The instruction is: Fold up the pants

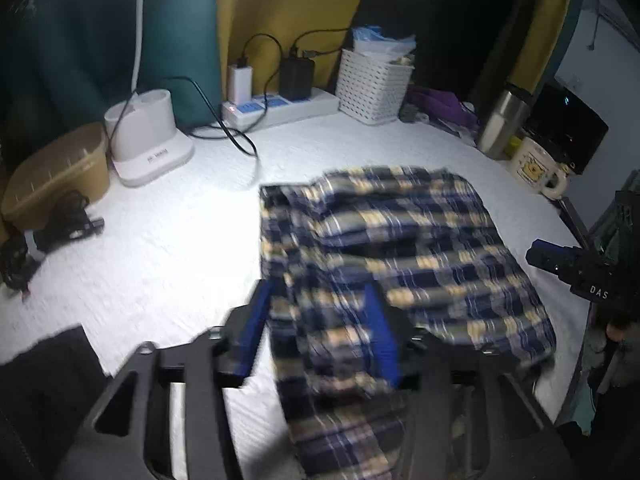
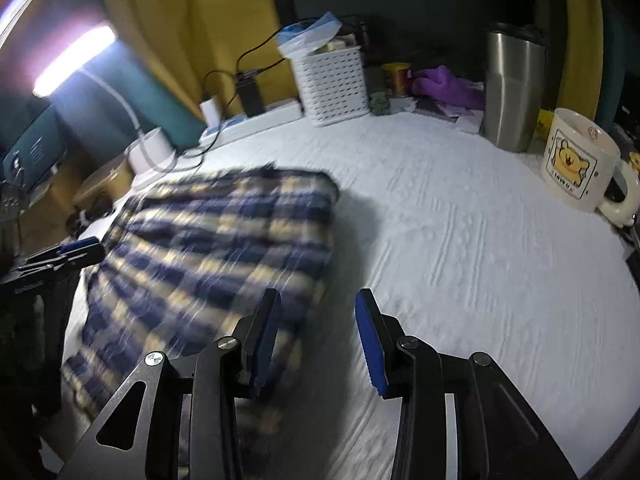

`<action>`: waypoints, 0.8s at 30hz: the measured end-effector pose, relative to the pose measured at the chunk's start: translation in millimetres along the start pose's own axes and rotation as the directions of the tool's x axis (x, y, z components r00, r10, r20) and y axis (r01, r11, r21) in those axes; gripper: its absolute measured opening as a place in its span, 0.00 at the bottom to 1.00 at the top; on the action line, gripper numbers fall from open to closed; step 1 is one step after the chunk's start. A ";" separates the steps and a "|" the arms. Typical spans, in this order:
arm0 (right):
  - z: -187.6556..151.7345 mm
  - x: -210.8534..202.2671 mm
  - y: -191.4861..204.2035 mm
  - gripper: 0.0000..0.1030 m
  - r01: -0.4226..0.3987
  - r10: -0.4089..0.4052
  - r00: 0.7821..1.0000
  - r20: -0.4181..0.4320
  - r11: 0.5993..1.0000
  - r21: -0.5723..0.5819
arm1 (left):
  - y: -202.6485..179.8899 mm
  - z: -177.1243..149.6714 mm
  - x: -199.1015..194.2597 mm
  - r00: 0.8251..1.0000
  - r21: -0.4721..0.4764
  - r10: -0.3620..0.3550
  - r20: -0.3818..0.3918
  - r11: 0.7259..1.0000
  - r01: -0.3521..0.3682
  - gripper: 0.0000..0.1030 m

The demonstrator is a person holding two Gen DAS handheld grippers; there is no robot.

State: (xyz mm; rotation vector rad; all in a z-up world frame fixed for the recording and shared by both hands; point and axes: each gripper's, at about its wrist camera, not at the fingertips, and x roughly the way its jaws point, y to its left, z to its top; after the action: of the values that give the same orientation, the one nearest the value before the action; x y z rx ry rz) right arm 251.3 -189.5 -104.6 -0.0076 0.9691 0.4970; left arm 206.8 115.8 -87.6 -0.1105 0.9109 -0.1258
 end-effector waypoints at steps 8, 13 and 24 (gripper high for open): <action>-33.0 15.1 19.4 0.39 0.080 -0.085 0.996 -0.041 0.991 -0.111 | 6.8 -21.4 20.1 0.998 0.009 0.031 -0.059 0.999 -0.031 0.56; -37.0 8.0 13.1 0.40 0.145 -0.150 0.988 -0.030 0.982 -0.123 | 8.5 -20.2 20.5 0.998 0.023 0.044 -0.052 0.999 -0.043 0.56; -55.8 -15.8 24.2 0.40 0.067 -0.070 0.997 -0.030 0.992 -0.102 | 4.6 -28.9 -8.7 0.999 -0.045 0.002 -0.041 0.999 -0.004 0.61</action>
State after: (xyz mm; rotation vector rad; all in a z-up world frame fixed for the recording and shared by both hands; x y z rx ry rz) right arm 190.3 -186.9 -119.0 -0.1405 0.9723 0.4834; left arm 178.9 120.5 -99.1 -0.1493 0.9545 -0.1053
